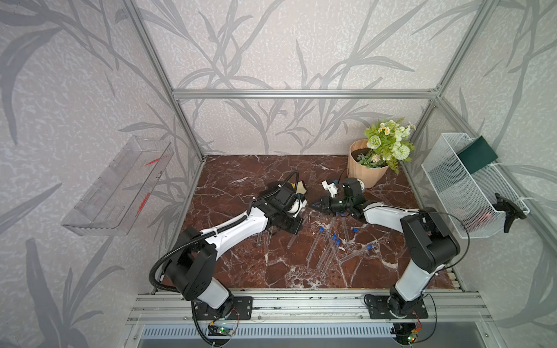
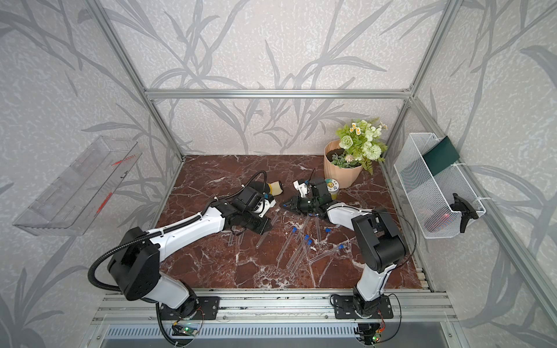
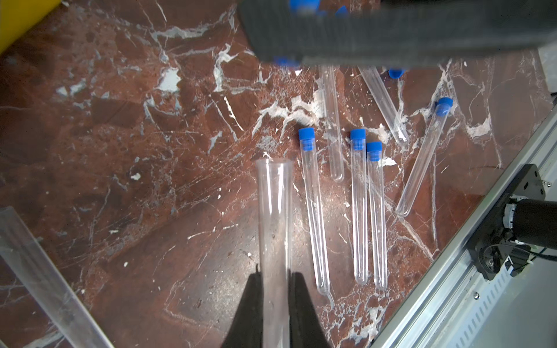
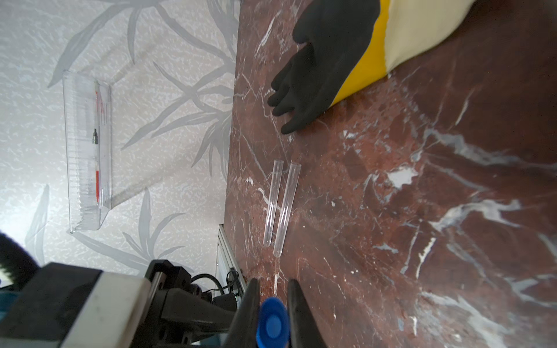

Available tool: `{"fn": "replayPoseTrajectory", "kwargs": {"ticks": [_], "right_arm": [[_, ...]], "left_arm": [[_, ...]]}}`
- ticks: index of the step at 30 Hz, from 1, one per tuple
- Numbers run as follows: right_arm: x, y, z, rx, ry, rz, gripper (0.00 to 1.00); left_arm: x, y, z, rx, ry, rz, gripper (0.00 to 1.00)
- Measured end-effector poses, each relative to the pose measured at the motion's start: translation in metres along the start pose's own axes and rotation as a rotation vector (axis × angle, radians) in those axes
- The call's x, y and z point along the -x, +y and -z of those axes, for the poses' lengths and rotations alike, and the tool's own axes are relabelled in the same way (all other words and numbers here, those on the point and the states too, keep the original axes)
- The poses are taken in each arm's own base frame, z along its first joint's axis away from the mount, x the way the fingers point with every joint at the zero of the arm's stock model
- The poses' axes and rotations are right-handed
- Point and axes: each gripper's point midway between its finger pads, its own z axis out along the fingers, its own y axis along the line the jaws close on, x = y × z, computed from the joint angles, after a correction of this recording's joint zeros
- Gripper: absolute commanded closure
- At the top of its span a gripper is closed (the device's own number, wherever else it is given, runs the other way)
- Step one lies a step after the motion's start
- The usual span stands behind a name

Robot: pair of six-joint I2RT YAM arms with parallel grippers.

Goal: Remove stoppers from test tubes
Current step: Open the stopper on the test tube, then place the test tube at the center of the board.

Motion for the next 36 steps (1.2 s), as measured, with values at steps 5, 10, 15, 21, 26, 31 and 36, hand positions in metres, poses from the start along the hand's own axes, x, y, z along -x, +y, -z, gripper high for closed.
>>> {"fn": "replayPoseTrajectory", "kwargs": {"ticks": [5, 10, 15, 21, 26, 31, 36], "right_arm": [[0.011, -0.001, 0.004, -0.020, -0.029, 0.022, 0.86], [0.008, -0.022, 0.015, -0.127, -0.029, 0.025, 0.86], [0.007, -0.041, 0.050, -0.284, -0.039, 0.056, 0.86], [0.004, -0.048, 0.075, -0.384, -0.030, 0.092, 0.86], [-0.003, -0.055, 0.082, -0.426, -0.015, 0.089, 0.86], [-0.005, -0.066, 0.090, -0.474, -0.011, 0.067, 0.86], [-0.004, -0.078, 0.101, -0.527, -0.022, 0.038, 0.86]], "left_arm": [[-0.002, 0.002, 0.000, 0.006, 0.007, 0.006, 0.93], [0.000, 0.008, 0.001, 0.017, -0.001, 0.045, 0.93], [0.005, 0.024, -0.005, 0.090, 0.003, 0.097, 0.93], [0.013, 0.052, -0.022, 0.223, 0.039, 0.157, 0.93], [0.008, 0.074, -0.033, 0.325, 0.090, 0.200, 0.93], [-0.006, 0.090, -0.040, 0.409, 0.141, 0.241, 0.92], [-0.014, 0.101, -0.044, 0.465, 0.171, 0.258, 0.90]]}}
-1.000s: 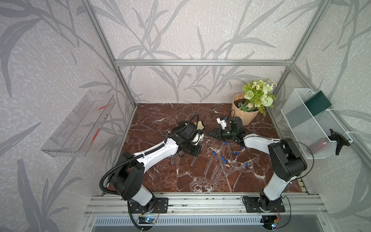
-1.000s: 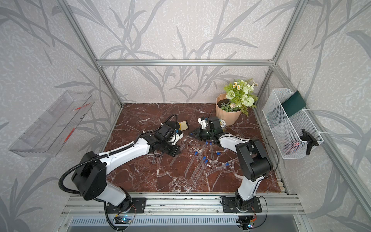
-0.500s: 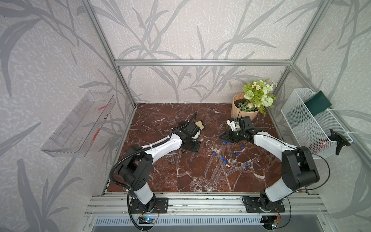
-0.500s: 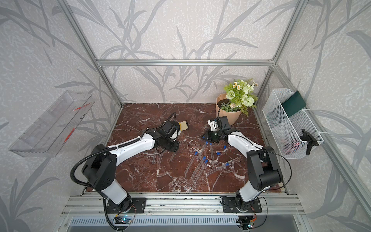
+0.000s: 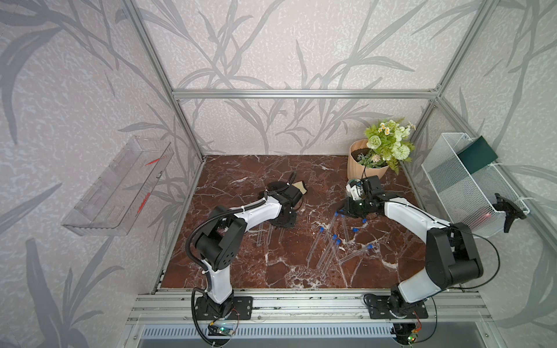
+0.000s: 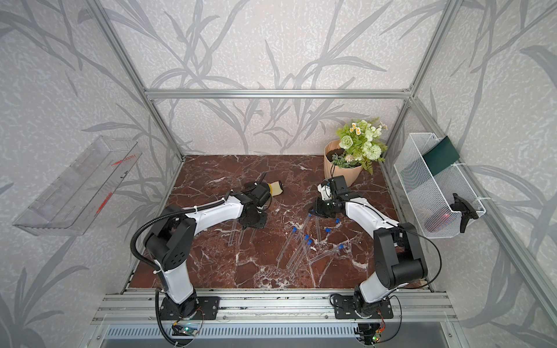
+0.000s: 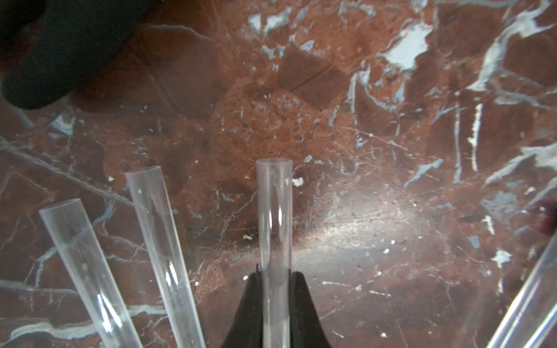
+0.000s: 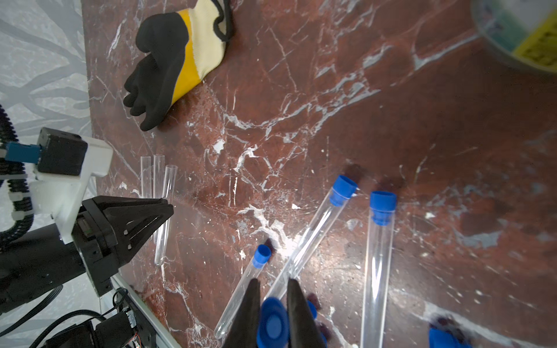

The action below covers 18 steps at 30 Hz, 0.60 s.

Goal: Remove stoppers from test tubes
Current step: Place the test tube at the center of the board.

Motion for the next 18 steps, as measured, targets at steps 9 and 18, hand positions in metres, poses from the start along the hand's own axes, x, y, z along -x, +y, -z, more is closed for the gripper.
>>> {"fn": "replayPoseTrajectory", "kwargs": {"ticks": [9, 18], "right_arm": [[-0.005, -0.022, 0.009, -0.086, 0.008, -0.044, 0.84], [-0.008, -0.034, 0.021, -0.131, -0.019, -0.054, 0.82]], "left_arm": [[0.000, 0.005, -0.013, 0.044, 0.022, 0.015, 0.78], [0.000, 0.006, -0.015, 0.050, 0.023, 0.018, 0.53]]}}
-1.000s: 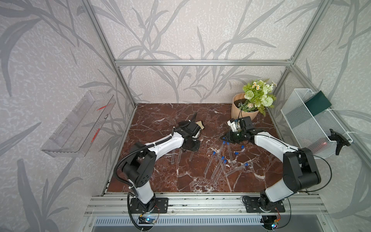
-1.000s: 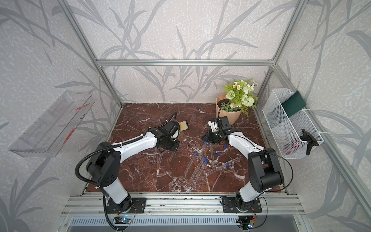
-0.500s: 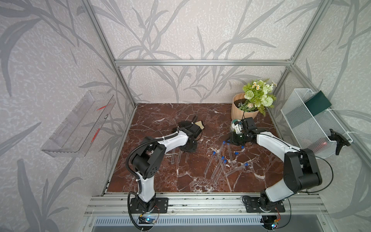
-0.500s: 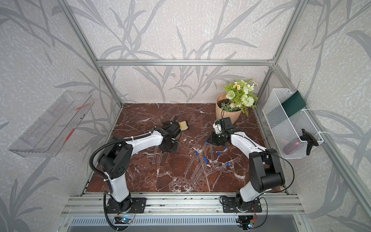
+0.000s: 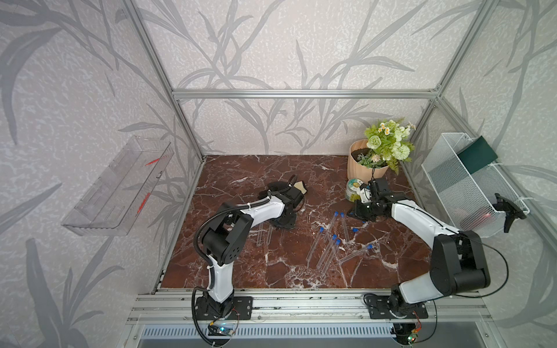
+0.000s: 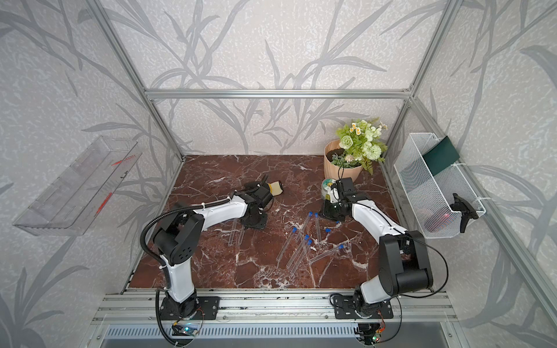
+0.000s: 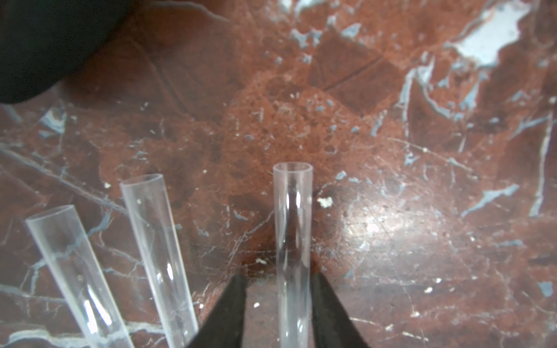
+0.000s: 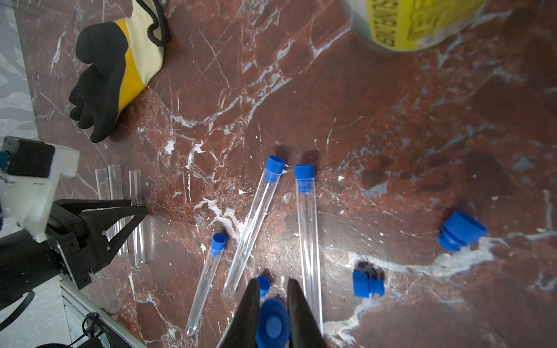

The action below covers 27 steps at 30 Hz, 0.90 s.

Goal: Remove stoppers from test tubes
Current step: Place the test tube at the center of the board, then place the stopper at the center of the board.

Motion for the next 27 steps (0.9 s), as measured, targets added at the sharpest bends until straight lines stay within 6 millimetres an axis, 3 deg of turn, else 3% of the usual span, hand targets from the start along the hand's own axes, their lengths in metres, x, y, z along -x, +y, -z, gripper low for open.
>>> {"fn": "replayPoseTrajectory", "kwargs": {"ticks": [6, 11, 17, 27], "right_arm": [[-0.003, -0.012, 0.001, -0.053, 0.008, -0.011, 0.81], [-0.004, -0.043, 0.001, -0.151, 0.036, -0.042, 0.81], [-0.008, -0.078, -0.016, -0.247, 0.114, -0.071, 0.80], [-0.015, -0.094, -0.032, -0.292, 0.163, -0.080, 0.73]], "left_arm": [[0.000, 0.001, 0.005, -0.004, -0.001, -0.002, 0.47], [0.008, -0.004, 0.027, -0.035, -0.058, -0.024, 0.39], [0.016, -0.026, 0.058, -0.128, -0.144, -0.088, 0.31], [0.014, -0.063, 0.077, -0.290, -0.176, -0.150, 0.25]]}}
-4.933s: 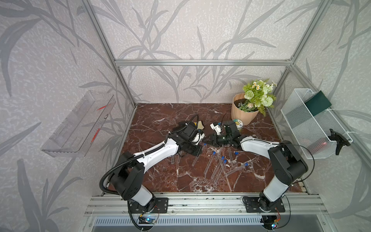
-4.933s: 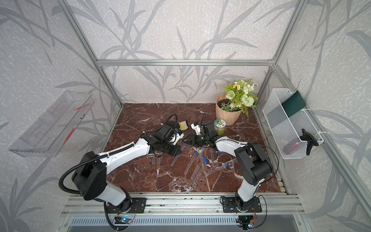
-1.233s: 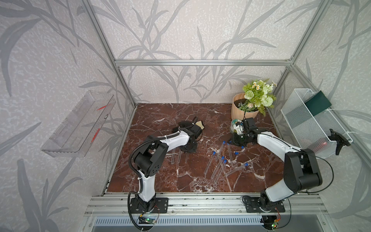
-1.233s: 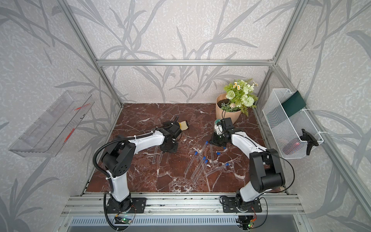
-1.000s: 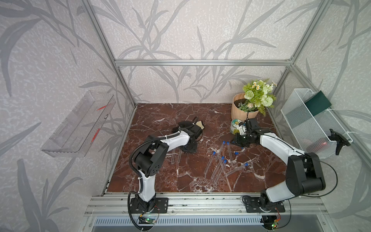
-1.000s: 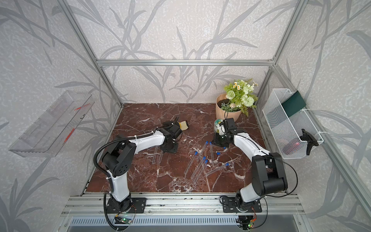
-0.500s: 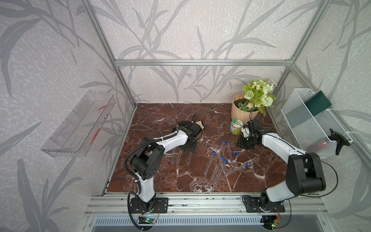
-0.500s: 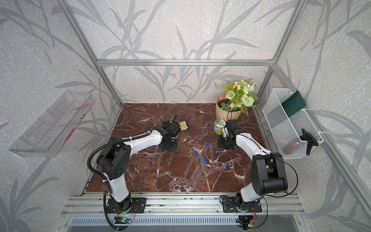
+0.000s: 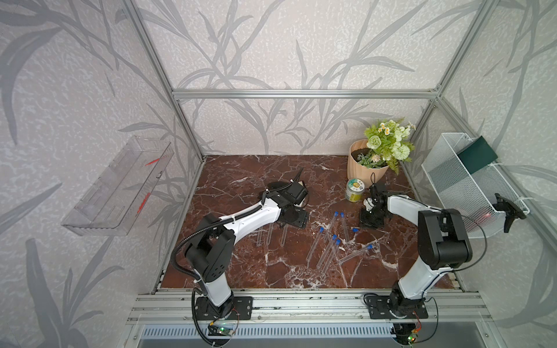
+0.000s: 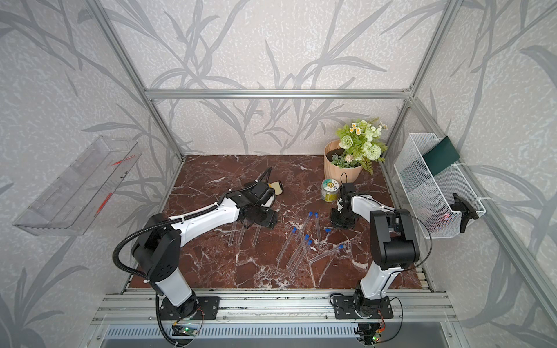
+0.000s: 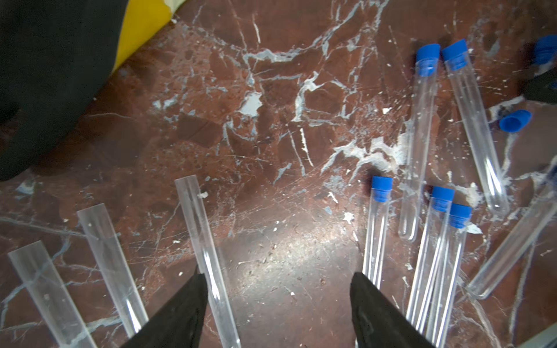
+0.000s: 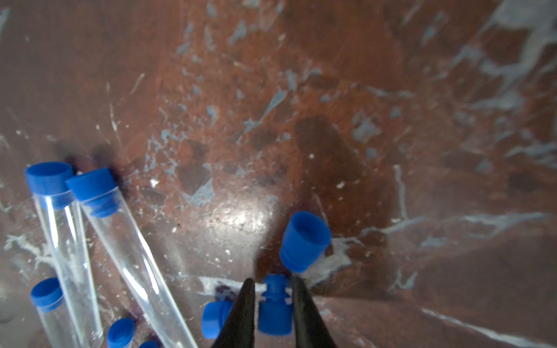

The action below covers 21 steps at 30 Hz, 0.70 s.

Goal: Remove stoppers from test tubes
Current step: Place the stopper at the center of the board.

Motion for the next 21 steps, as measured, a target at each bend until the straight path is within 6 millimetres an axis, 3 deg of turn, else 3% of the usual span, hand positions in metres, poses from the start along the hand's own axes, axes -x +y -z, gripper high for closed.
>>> {"fn": "replayPoseTrajectory", "kwargs": {"ticks": [15, 21], "right_arm": [[0.003, -0.001, 0.003, -0.010, -0.011, 0.007, 0.68], [0.006, 0.007, 0.030, 0.012, -0.076, 0.028, 0.64]], "left_arm": [[-0.014, -0.030, -0.010, -0.064, 0.060, -0.054, 0.27], [-0.025, -0.035, -0.016, -0.052, 0.114, -0.074, 0.31]]}}
